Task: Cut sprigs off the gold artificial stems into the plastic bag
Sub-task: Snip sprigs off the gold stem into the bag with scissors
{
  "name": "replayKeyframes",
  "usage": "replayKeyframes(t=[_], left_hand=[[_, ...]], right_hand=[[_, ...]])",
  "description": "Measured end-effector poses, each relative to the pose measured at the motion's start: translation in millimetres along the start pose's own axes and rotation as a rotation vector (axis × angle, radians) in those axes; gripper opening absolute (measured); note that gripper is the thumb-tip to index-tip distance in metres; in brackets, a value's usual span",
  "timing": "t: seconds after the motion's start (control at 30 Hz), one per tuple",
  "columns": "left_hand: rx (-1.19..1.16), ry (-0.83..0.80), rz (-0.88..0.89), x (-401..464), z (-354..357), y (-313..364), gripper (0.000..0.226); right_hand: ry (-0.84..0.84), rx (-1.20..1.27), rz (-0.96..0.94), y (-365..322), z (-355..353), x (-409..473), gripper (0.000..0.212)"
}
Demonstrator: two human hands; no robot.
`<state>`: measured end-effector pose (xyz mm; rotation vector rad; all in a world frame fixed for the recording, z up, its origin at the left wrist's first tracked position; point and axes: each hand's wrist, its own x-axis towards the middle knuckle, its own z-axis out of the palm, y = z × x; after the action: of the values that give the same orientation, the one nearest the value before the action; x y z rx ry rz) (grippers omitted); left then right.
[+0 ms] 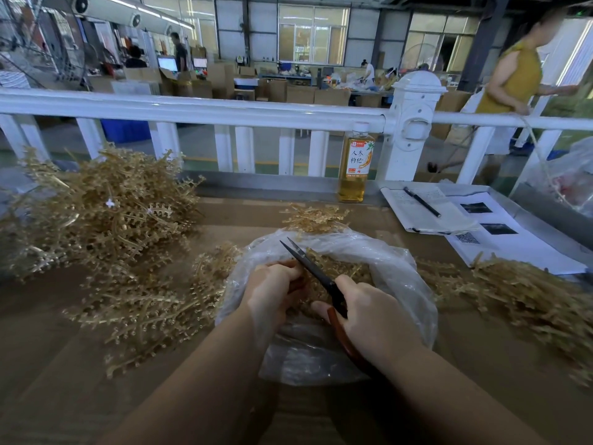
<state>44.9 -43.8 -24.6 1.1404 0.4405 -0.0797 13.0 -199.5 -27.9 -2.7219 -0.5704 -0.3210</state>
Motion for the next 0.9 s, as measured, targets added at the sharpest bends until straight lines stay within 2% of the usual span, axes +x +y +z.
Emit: replayKeyframes(t=[0.57,0.8,0.9], left_hand=[[-0.013,0.034,0.001,-3.9,1.8,-1.2,0.017],[0.002,0.058,-0.013,-5.4,2.4,-0.5,0.012],[0.013,0.040,-0.004,-6.3,2.8,-0.6,0.010]], right_hand=[[-0.023,-0.084,-0.014,2.4,2.8,2.0,0.038],[-0.014,-0.046,-0.020,3.6,3.4,1.1,0.037],[0.055,0.029,-0.019,5.4,3.9,-0.1,0.037]])
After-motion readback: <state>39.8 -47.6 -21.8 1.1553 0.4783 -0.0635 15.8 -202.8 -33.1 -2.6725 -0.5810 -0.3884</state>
